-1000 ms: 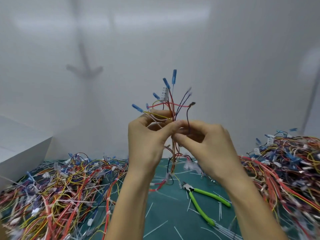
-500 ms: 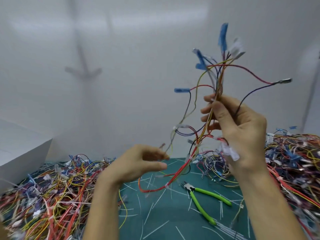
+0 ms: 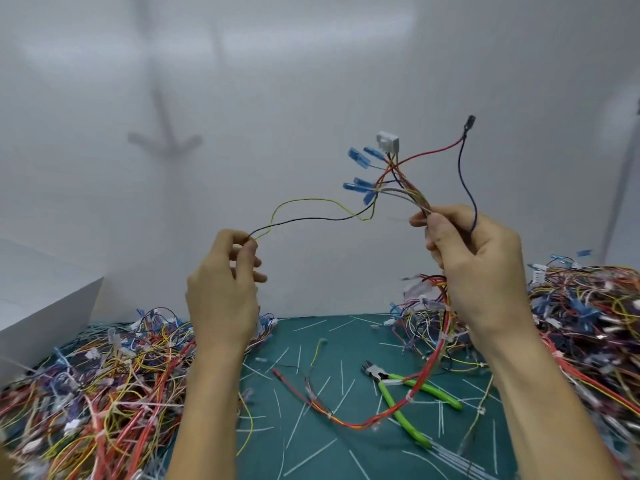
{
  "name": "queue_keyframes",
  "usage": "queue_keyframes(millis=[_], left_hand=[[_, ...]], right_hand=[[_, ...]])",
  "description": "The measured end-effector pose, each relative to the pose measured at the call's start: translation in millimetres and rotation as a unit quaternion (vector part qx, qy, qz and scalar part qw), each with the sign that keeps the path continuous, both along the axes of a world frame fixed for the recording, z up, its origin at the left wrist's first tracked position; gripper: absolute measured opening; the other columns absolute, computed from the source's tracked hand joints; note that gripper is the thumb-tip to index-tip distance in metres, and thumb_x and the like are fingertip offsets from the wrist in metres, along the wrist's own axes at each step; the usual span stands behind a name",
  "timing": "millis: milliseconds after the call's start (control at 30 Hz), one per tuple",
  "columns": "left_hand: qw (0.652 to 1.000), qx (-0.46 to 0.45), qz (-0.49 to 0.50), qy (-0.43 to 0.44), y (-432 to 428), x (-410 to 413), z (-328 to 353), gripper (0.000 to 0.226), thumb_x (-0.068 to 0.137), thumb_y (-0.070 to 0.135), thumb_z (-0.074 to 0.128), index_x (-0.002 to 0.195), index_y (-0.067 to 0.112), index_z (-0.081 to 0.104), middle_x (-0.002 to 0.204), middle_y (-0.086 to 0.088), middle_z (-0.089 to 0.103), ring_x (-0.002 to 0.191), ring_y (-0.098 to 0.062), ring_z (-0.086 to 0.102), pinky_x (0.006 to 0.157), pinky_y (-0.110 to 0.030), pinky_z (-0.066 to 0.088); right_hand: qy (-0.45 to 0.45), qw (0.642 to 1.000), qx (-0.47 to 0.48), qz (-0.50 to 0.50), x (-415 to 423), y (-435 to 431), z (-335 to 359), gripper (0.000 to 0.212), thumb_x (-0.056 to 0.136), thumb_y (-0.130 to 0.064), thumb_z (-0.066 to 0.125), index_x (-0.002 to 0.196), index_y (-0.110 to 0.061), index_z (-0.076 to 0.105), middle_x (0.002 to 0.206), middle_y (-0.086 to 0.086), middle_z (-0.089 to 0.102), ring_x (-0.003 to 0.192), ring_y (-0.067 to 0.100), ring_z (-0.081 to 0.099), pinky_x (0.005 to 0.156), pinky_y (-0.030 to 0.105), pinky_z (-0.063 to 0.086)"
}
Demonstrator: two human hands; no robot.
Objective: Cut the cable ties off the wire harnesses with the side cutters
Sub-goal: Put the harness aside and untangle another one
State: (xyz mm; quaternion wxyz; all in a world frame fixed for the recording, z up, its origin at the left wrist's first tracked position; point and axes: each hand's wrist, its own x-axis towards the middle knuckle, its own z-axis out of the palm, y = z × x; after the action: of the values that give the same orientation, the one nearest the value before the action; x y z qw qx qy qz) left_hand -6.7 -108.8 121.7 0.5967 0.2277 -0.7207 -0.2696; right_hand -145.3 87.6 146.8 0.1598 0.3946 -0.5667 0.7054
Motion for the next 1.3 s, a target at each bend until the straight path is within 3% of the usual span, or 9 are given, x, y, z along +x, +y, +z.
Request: queue_keyframes(millis=[100, 200, 400, 500, 600, 733, 900, 1033, 1300], left_hand=[[0.966, 0.124, -0.222, -0.051, 5.3, 3.8, 3.0, 0.009, 0.096, 0.014, 0.06, 0.089, 0.012, 0.065, 0.071, -0.006, 0.07, 0.061, -0.025, 0.073, 0.051, -0.03, 0.055], [0.886, 0.158, -0.382, -0.211, 12.0, -1.2, -0.4, 0.008, 0.092, 0.012, 0.065, 0.09, 0.007, 0.07, 0.085, -0.01, 0.076, 0.08, -0.027, 0.075, 0.066, -0.027, 0.058], [0.74, 0.109, -0.484, -0.454, 27.7, -17.7, -14.0, 0.028, 0.081, 0.027, 0.078, 0.108, 0.02, 0.076, 0.105, -0.007, 0.075, 0.09, -0.01, 0.063, 0.09, -0.029, 0.052], [0.716, 0.102, -0.459, -0.516, 34.8, -27.1, -19.5, 0.028, 0.077, 0.029, 0.082, 0.103, 0.02, 0.077, 0.106, -0.012, 0.074, 0.087, -0.007, 0.061, 0.093, -0.035, 0.054], [0.697, 0.141, -0.451, -0.539, 34.9, -31.1, -22.7, 0.021, 0.082, 0.023, 0.079, 0.101, 0.016, 0.077, 0.094, -0.006, 0.075, 0.082, -0.007, 0.067, 0.081, -0.024, 0.058], [0.702, 0.147, -0.435, -0.544, 25.0, -25.2, -23.9, 0.021, 0.081, 0.022, 0.08, 0.1, 0.016, 0.077, 0.078, 0.007, 0.072, 0.069, 0.0, 0.062, 0.071, -0.017, 0.051], [0.711, 0.133, -0.421, -0.547, 13.6, -17.4, -29.9, 0.011, 0.077, 0.017, 0.083, 0.075, 0.025, 0.076, 0.07, 0.012, 0.068, 0.069, -0.009, 0.052, 0.073, -0.031, 0.036], [0.723, 0.176, -0.408, -0.529, 2.0, -13.1, -34.5, 0.011, 0.086, 0.005, 0.071, 0.091, 0.015, 0.075, 0.105, -0.012, 0.075, 0.082, -0.019, 0.059, 0.069, -0.029, 0.045], [0.883, 0.258, -0.335, -0.202, -6.4, -1.3, -21.1, 0.011, 0.096, -0.002, 0.054, 0.099, 0.005, 0.062, 0.09, -0.009, 0.076, 0.068, -0.017, 0.068, 0.068, -0.03, 0.061]], right_hand=[[-0.024, 0.999, -0.032, 0.031, 5.4, -0.4, 3.5, 0.023, 0.1, -0.017, 0.056, 0.089, -0.026, 0.074, 0.067, -0.01, 0.061, 0.062, 0.005, 0.049, 0.054, 0.018, 0.043], [-0.114, 0.981, -0.087, 0.129, 11.0, -0.8, 5.4, 0.019, 0.096, -0.02, 0.059, 0.087, -0.022, 0.075, 0.071, -0.005, 0.063, 0.064, 0.007, 0.049, 0.048, 0.016, 0.044], [-0.21, 0.942, -0.115, 0.234, 9.7, 0.1, 3.8, 0.018, 0.089, -0.025, 0.059, 0.086, -0.019, 0.076, 0.075, -0.003, 0.066, 0.066, 0.009, 0.054, 0.061, 0.018, 0.041], [-0.24, 0.937, -0.109, 0.23, 8.4, -3.2, 1.2, 0.018, 0.094, -0.023, 0.057, 0.09, -0.018, 0.074, 0.076, -0.004, 0.067, 0.065, 0.008, 0.054, 0.06, 0.016, 0.043], [-0.274, 0.927, -0.112, 0.228, 4.9, -4.6, -0.9, 0.018, 0.098, -0.019, 0.055, 0.093, -0.014, 0.072, 0.074, -0.003, 0.066, 0.062, 0.007, 0.056, 0.055, 0.013, 0.046], [-0.322, 0.906, -0.129, 0.241, -2.0, -5.3, -4.3, 0.019, 0.098, -0.015, 0.054, 0.092, -0.01, 0.071, 0.074, -0.002, 0.066, 0.059, 0.006, 0.057, 0.052, 0.014, 0.047], [-0.34, 0.898, -0.125, 0.249, -6.9, -8.2, -7.5, 0.02, 0.101, -0.013, 0.051, 0.097, -0.008, 0.069, 0.069, -0.004, 0.065, 0.06, 0.007, 0.058, 0.05, 0.017, 0.048], [-0.351, 0.894, -0.129, 0.248, -9.2, -9.3, -7.5, 0.017, 0.099, -0.013, 0.053, 0.099, -0.008, 0.069, 0.073, -0.002, 0.063, 0.063, 0.009, 0.056, 0.049, 0.021, 0.049], [-0.415, 0.843, -0.154, 0.305, -11.1, -10.6, -8.4, 0.009, 0.095, -0.006, 0.055, 0.099, -0.005, 0.063, 0.078, 0.004, 0.063, 0.056, 0.012, 0.063, 0.053, 0.024, 0.056]])
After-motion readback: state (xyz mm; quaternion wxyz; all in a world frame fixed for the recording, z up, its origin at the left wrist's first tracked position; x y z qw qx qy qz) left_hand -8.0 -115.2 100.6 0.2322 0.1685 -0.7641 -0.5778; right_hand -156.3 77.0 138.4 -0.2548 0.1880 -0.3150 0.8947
